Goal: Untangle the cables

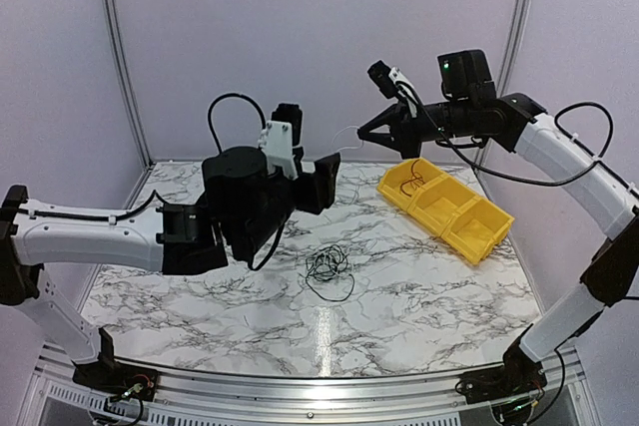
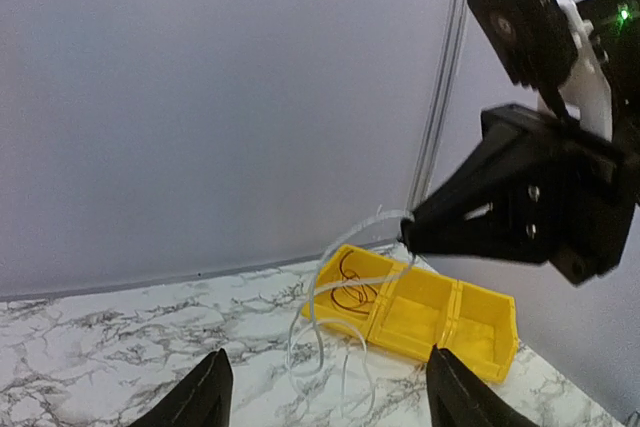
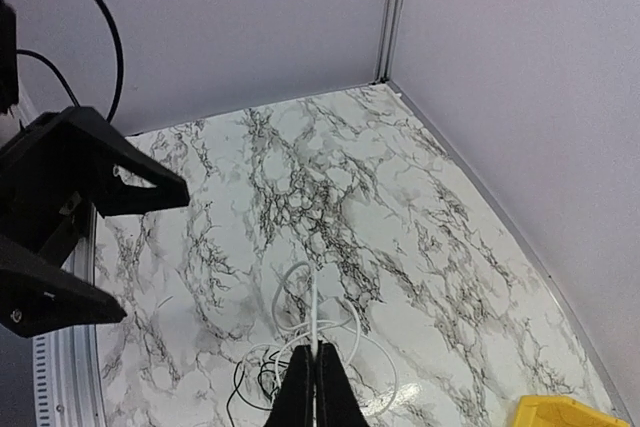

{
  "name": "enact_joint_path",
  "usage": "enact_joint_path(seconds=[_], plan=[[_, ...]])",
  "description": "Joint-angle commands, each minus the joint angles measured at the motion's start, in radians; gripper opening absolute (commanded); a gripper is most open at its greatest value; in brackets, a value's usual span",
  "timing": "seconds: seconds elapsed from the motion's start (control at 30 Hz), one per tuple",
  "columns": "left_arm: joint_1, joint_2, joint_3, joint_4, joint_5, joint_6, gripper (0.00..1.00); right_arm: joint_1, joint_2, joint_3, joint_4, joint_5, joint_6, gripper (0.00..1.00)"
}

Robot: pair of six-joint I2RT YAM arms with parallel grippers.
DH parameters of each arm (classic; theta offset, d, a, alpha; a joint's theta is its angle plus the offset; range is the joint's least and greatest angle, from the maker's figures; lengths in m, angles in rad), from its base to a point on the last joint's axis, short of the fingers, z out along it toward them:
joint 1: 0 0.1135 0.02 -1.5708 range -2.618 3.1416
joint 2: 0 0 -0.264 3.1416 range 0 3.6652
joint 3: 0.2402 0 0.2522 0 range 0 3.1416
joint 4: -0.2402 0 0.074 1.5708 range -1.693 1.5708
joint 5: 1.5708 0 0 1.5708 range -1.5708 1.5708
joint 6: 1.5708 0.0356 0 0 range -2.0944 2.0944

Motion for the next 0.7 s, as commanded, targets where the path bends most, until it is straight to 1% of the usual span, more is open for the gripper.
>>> enact_joint_path(seconds=[0.0, 0.1, 0.2, 0.3, 0.43, 0.57, 0.67], plan=[[0.045, 0.086, 0.13, 0.0, -0.053, 0.005, 0.67, 0.032, -0.002, 0.009, -0.001, -0.03, 0.029, 0.0], [0.066, 0.14, 0.172, -0.001, -0.042, -0.01, 0.61, 0.037, -0.007, 0.015, 0.004, -0.042, 0.045, 0.0], [0.085, 0.168, 0.182, -0.004, -0.047, -0.032, 0.54, 0.037, -0.014, 0.019, 0.006, -0.054, 0.064, 0.0], [0.116, 0.185, 0.173, -0.01, -0.046, -0.077, 0.51, 0.037, -0.026, 0.019, 0.004, -0.077, 0.073, 0.0], [0.164, 0.234, 0.135, -0.013, -0.042, -0.13, 0.5, 0.037, -0.048, 0.042, 0.003, -0.159, 0.084, 0.0], [0.208, 0.278, 0.038, -0.025, -0.039, -0.22, 0.46, 0.021, -0.042, 0.146, -0.03, -0.221, 0.13, 0.0], [0.223, 0.3, -0.022, -0.042, -0.013, -0.238, 0.48, -0.021, -0.011, 0.27, -0.074, -0.257, 0.16, 0.0]])
